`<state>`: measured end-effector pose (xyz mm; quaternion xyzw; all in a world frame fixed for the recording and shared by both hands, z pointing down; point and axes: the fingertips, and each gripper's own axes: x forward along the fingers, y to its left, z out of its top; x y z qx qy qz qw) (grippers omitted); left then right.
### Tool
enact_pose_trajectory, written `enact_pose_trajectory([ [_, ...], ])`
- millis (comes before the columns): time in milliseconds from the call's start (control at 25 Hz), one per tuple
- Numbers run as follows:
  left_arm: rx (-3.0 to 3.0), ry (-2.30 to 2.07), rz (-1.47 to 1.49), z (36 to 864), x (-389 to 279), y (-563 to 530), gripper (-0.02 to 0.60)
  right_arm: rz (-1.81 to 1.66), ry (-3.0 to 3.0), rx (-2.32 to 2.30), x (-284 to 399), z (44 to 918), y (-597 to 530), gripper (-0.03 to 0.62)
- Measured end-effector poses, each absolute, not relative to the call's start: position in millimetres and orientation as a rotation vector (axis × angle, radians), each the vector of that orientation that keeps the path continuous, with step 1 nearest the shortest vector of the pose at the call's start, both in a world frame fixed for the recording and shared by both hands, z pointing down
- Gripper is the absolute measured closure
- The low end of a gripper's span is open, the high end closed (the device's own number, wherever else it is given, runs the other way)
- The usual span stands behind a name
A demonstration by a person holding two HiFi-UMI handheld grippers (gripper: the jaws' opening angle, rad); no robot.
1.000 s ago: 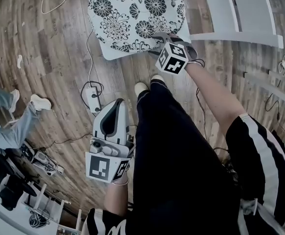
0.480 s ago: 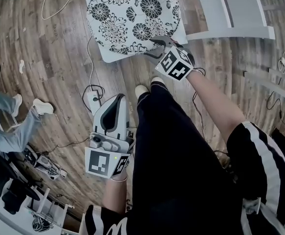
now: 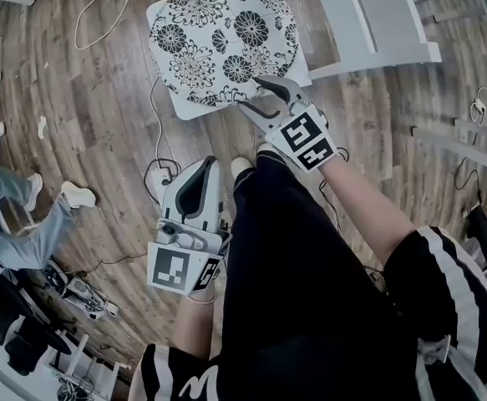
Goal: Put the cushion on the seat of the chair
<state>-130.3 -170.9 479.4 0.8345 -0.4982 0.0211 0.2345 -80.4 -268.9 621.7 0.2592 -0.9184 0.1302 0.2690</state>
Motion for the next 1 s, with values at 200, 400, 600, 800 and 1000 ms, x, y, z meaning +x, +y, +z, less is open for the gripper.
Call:
enact_pose_trajectory([
  [200, 2.325, -1.357, 0.067, 468, -127, -173, 0.578, 0.299, -2.562, 0.874, -68, 558, -272, 0.496],
  [400, 2.359, -1.367, 0.052, 450, -128, -185, 0.578, 0.261, -2.606, 0.954, -63, 512, -275, 0.528],
  [600, 2.398, -1.366, 0.044, 434, -125, -194, 0.578, 0.214, -2.647, 0.975, -63, 476, -269, 0.551],
  [800, 2.409, -1.356, 0.042, 420, -124, -195, 0.578, 0.158, -2.669, 0.944, -67, 447, -252, 0.556],
  [1000, 2.47, -1.346, 0.075, 404, -115, -195, 0.578, 0.124, -2.706, 0.957, -68, 423, -238, 0.565],
])
